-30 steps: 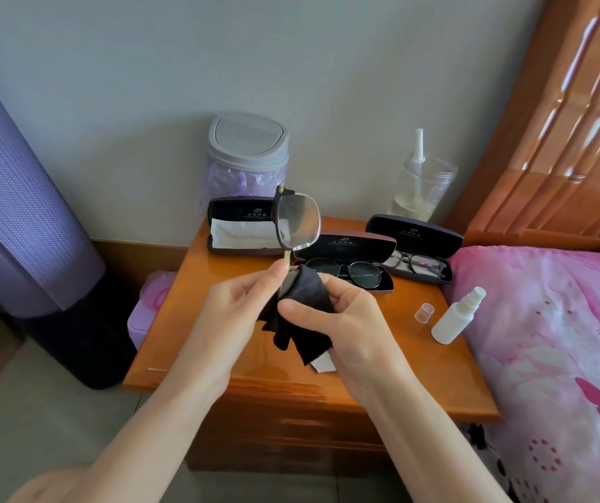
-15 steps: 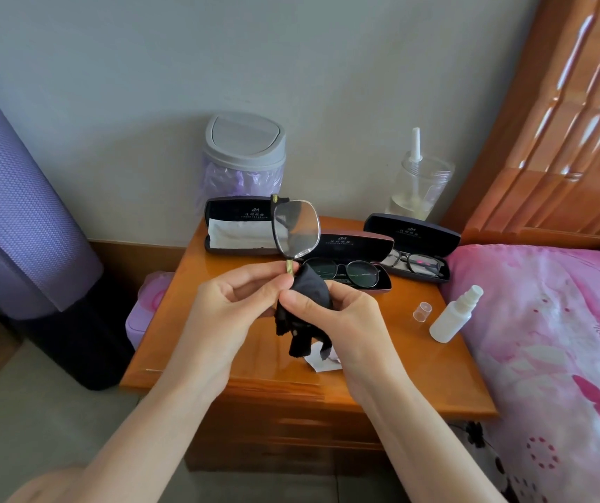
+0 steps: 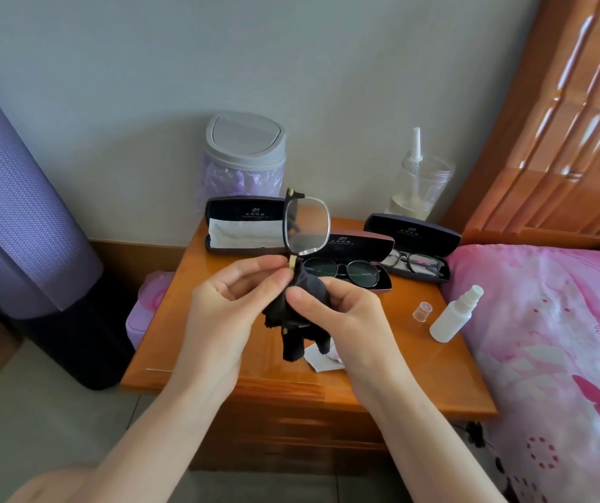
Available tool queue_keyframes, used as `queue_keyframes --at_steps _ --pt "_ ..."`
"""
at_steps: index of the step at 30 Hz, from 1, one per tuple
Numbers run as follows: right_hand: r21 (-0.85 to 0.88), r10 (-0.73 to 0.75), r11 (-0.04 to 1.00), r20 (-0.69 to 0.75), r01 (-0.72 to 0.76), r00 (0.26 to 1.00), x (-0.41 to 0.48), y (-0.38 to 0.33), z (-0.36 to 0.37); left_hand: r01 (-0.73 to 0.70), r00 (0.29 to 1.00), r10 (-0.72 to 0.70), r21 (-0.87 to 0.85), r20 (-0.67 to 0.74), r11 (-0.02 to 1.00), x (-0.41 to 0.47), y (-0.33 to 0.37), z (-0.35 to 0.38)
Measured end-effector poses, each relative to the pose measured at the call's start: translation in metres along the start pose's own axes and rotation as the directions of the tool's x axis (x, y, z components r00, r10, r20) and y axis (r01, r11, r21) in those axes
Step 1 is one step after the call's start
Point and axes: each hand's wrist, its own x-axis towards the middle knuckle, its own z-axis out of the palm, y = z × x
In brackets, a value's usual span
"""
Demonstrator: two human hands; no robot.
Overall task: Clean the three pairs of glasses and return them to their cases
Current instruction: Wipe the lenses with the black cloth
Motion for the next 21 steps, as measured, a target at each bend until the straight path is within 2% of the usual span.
queue_keyframes --at_steps 3,7,9,17,21 --pt "0.026 0.007 1.000 -0.002 -0.007 1.000 0.0011 -0.0035 0.0013 0.018 0.999 -0.019 0.024 0.030 1.000 0.0036 -0.0001 -0.0038" --pt "0.019 -0.015 1.000 -0.016 0.015 1.000 0.0028 -0.0051 0.0029 0.087 0.974 -0.099 0.069 0.201 0.994 0.0052 0.0029 -0.0077" --pt "0.009 -0.026 1.000 -0.026 0.026 0.999 0.0038 -0.0050 0.0041 0.078 0.965 -0.097 0.089 0.244 0.993 0.0041 0.0042 -0.0082" --pt "0.048 -0.037 0.998 -0.057 0.039 0.998 0.0027 -0.0029 0.0034 0.013 0.974 -0.060 0.209 0.220 0.978 0.0035 0.0008 -0.0077" --pt "0.104 -0.006 0.995 -0.019 0.008 1.000 0.0011 -0.0019 0.0026 0.025 0.981 -0.057 0.170 0.183 0.985 0.0044 -0.0001 -0.0068"
